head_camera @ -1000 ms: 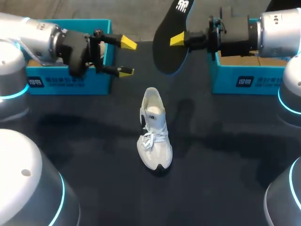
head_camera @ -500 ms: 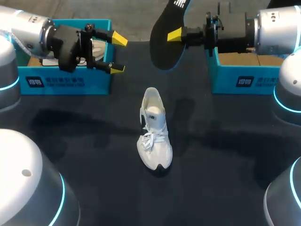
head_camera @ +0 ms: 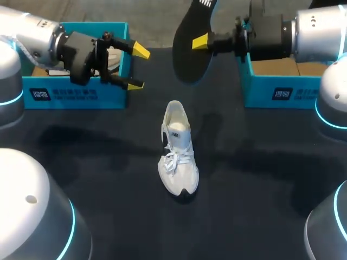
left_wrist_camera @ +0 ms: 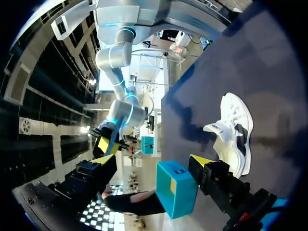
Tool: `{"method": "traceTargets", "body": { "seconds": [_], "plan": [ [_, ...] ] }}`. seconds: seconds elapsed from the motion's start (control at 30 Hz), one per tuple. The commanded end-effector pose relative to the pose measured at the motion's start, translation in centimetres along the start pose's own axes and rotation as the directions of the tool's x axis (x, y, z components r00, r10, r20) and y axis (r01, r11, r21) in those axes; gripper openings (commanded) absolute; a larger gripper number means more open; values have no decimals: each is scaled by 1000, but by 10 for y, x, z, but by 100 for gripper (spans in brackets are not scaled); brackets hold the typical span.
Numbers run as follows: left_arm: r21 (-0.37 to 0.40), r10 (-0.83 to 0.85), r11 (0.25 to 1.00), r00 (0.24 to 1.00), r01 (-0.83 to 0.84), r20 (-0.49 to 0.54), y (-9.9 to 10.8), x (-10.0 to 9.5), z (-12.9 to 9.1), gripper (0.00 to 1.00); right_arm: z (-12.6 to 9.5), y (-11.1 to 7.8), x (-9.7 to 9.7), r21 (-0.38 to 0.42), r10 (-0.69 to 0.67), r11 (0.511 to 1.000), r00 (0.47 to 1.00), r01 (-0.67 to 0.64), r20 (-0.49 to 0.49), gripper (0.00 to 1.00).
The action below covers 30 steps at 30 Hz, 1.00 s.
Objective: Take the shoe out of the shoebox, open the shoe tongue, remove and reinsert the insole, then place the shoe into the shoebox
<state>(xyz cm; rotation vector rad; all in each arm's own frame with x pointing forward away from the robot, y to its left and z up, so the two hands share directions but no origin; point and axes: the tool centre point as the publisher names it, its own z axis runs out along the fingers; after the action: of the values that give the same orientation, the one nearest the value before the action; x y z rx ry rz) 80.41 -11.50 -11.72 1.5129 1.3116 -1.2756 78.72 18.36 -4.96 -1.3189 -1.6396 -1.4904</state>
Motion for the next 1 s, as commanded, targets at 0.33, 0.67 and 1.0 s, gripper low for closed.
{"method": "traceTargets", "body": {
  "seconds": [0.33, 0.67, 1.0],
  "plan": [
    [24, -56, 998, 989, 60, -134, 24, 8, -18, 100, 27, 33, -32, 55, -267, 963, 961, 264, 69, 0],
    [66, -28, 997, 982, 41, -187, 51, 34, -34, 100, 52, 49, -71, 5, -332, 943, 940, 333, 77, 0],
    [116, -24, 992, 973, 52, -230, 78, 76, -28, 100, 81, 39, -111, 64, -382, 924, 920, 377, 84, 0]
  ]
}}
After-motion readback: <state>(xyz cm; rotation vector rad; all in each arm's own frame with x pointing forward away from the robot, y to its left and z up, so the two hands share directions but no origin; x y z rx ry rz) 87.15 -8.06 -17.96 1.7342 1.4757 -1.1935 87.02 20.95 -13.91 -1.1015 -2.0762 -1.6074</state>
